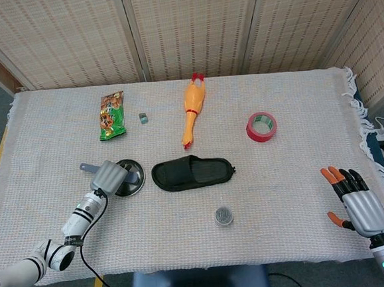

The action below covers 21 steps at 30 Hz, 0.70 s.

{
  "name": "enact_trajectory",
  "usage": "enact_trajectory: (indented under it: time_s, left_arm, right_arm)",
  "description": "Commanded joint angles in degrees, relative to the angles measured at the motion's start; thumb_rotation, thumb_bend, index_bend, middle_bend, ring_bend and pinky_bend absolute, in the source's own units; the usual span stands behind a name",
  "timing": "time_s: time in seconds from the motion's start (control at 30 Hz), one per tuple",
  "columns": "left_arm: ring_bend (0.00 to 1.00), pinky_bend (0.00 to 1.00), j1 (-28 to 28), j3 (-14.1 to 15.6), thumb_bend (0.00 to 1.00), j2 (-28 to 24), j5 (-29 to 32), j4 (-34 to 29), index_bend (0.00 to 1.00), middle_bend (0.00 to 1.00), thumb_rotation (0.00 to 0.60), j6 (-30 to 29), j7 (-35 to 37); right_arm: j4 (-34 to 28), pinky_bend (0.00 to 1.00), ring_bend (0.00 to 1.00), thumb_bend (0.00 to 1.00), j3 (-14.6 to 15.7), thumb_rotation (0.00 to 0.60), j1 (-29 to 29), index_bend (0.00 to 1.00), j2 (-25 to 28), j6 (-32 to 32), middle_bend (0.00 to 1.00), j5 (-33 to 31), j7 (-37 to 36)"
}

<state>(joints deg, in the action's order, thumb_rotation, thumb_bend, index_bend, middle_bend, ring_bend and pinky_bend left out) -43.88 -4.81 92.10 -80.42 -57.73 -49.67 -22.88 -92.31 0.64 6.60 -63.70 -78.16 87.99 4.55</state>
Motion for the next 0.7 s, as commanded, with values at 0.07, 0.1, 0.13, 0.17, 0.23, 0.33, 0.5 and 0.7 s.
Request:
enact_trajectory:
  time_s: [0.07,0.1,0.13,0.17,0.23,0.33,0.5,0.7]
  left_arm:
    - [0.67,0.99,-0.07,0.23,0.39,0.2,-0.07,0.41,0.34,0.36,0.6,-0.24,0.25]
    - [0.67,0.99,-0.09,0.27,0.39,0.21,-0.15,0.44,0.34,0.36,0.6,-0.38,0.34]
    - [0.67,0.99,-0.11,0.32,0.39,0.2,-0.23,0.44,0.35,0.38,0.6,-0.51,0.4]
    - [0.67,0.99,-0.13,0.38,0.39,0.2,-0.36,0.39,0.36,0.39,0.6,-0.7,0.53]
    - [0.67,0.99,-0.15,0.52,0.39,0.23,-0.56,0.51,0.38,0.42,0.6,-0.98,0.54]
    - [0.67,0.99,-0.16,0.72,0.39,0.36,-0.41,0.9,0.41,0.45,0.6,-0.79,0.56]
    - [0.67,0.99,-0.09,0.89,0.39,0.6,-0.62,1.46,0.48,0.54,0.6,-1.54,0.46]
    - [0.69,1.0,0.32,1.26,0.41,0.01,-1.86,0.56,0.58,0.66,0.6,-3.69,1.65]
  right_arm:
    - [-0.07,0.0,0.0,0.16,0.02,0.6,-0.01,0.0,0.09,-0.01,0.0,0.01,-0.1]
    - [-0.07,0.0,0.0,0.16,0.02,0.6,-0.01,0.0,0.08,-0.01,0.0,0.02,-0.1]
    - [-0.08,0.0,0.0,0.16,0.06,0.6,0.0,0.0,0.08,0.01,0.0,0.06,-0.08]
    - [-0.08,0.0,0.0,0.16,0.09,0.6,0.02,0.0,0.08,0.04,0.0,0.12,-0.07]
    - [-0.11,0.0,0.0,0.16,0.15,0.6,0.05,0.0,0.08,0.11,0.0,0.19,0.0]
    - [-0.18,0.0,0.0,0.16,0.17,0.6,-0.01,0.0,0.13,-0.05,0.0,0.27,-0.08]
    - [-0.21,0.0,0.0,0.16,0.18,0.6,-0.05,0.0,0.21,-0.14,0.0,0.31,-0.24]
    - [-0.06,0.0,0.0,0.16,0.22,0.6,0.08,0.0,0.13,0.05,0.0,0.43,-0.4]
